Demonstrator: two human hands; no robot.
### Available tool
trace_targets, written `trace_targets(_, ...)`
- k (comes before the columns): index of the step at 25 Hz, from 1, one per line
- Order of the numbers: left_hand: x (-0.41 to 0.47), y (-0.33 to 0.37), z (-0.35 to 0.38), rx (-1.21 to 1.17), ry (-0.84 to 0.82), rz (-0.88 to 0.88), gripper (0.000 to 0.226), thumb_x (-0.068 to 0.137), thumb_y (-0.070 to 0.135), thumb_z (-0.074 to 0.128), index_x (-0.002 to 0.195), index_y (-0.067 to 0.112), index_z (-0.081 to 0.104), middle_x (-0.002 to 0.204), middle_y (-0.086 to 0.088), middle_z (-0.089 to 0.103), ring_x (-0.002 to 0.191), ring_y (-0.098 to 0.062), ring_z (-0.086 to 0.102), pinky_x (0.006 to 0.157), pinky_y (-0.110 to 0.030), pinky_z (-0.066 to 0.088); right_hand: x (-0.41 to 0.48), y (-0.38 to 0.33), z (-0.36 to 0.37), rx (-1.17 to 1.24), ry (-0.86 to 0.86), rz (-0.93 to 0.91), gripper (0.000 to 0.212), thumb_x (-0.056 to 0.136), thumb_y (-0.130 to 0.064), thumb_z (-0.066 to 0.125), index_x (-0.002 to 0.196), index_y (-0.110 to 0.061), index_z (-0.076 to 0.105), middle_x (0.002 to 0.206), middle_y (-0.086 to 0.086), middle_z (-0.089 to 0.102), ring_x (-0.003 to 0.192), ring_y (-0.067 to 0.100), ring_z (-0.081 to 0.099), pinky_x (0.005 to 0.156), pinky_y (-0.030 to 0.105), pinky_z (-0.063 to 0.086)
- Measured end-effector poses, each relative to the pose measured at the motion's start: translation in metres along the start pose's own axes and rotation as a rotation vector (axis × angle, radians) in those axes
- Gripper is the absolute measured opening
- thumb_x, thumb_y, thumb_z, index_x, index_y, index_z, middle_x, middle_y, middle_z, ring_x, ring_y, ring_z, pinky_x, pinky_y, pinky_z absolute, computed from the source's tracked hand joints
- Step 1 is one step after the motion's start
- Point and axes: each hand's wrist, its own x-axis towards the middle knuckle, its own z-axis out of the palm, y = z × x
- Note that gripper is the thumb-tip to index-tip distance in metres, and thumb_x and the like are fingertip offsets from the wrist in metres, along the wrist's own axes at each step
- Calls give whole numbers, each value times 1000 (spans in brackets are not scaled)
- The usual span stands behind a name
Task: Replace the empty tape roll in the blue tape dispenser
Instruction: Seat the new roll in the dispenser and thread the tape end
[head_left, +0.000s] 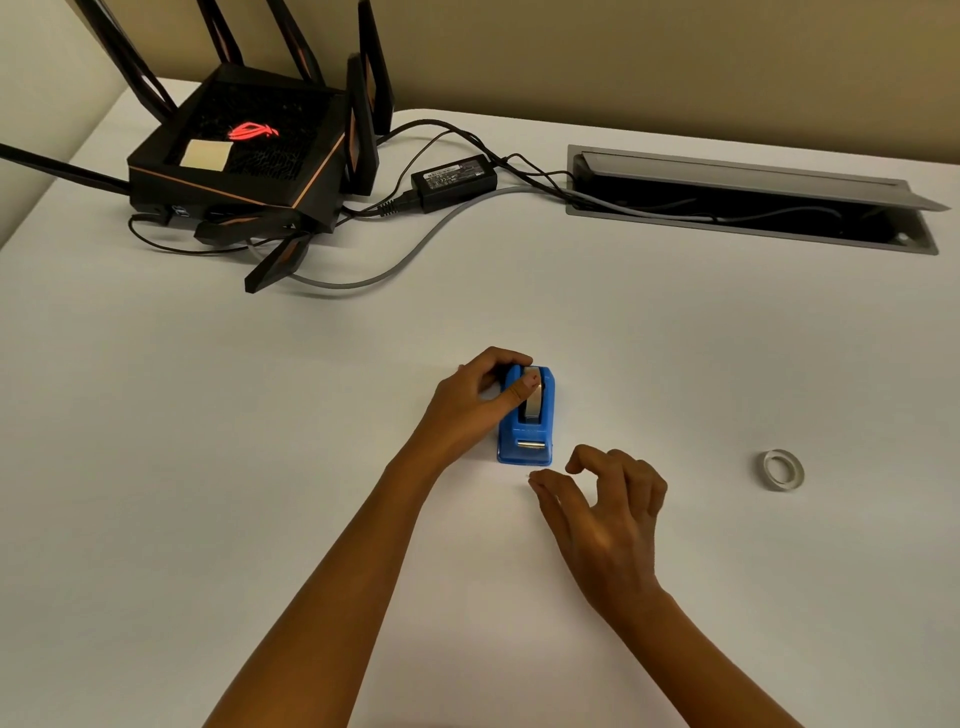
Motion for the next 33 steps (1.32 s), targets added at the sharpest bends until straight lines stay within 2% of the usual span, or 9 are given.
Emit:
trace_targets(4, 0, 2, 3, -16, 77, -3, 27, 84, 37, 59, 108, 23, 60, 107, 9, 63, 97, -6, 58, 69, 2, 44, -2, 7, 10, -18, 16, -69, 23, 76, -24, 75, 90, -15, 60, 105, 6, 47, 92, 26, 45, 79, 37, 33)
trace_targets(10, 3, 5, 7, -40, 139, -32, 27, 84, 34, 61, 106, 18, 63, 110, 1, 68, 99, -9, 60, 73, -6, 43, 4, 16, 24, -22, 84, -146, 28, 74, -22, 77, 94, -16, 58, 106, 8, 45, 92, 26, 42, 77, 36, 34)
trace_targets(15, 4, 4, 6, -50, 142, -31, 23, 84, 34, 61, 103, 22, 64, 102, 9, 66, 94, -6, 59, 65, 4, 42, 8, 21, 26, -36, 141, -260, 26, 75, -23, 78, 92, -15, 60, 104, 6, 47, 89, 24, 43, 75, 35, 33)
trace_targets(21, 5, 2, 6, -52, 139, -30, 19, 84, 34, 61, 100, 24, 63, 99, 10, 64, 90, -5, 59, 63, 4, 42, 10, 27, 25, 4, 146, -295, 27, 76, -23, 77, 95, -13, 61, 103, 7, 47, 88, 25, 43, 74, 36, 34)
trace_targets(28, 4, 1, 6, -69, 143, -26, 24, 83, 35, 62, 103, 21, 64, 101, 8, 66, 90, -4, 61, 66, 5, 42, 6, 27, 26, 106, 50, -166, 36, 76, -26, 74, 100, -7, 55, 111, 7, 45, 93, 26, 42, 79, 37, 34)
trace_targets(31, 4, 2, 5, -72, 135, -27, 21, 83, 35, 62, 100, 23, 64, 98, 11, 66, 88, 0, 60, 66, 5, 42, 8, 27, 23, 205, -50, -82, 24, 81, -30, 67, 98, -14, 60, 111, 5, 44, 97, 26, 41, 78, 36, 36)
trace_targets(33, 4, 2, 6, -71, 136, -34, 18, 83, 35, 62, 98, 26, 64, 94, 15, 65, 85, 3, 60, 64, 5, 41, 12, 28, 20, 299, -136, 57, 25, 80, -39, 65, 97, -20, 62, 111, 4, 41, 101, 24, 40, 80, 31, 38)
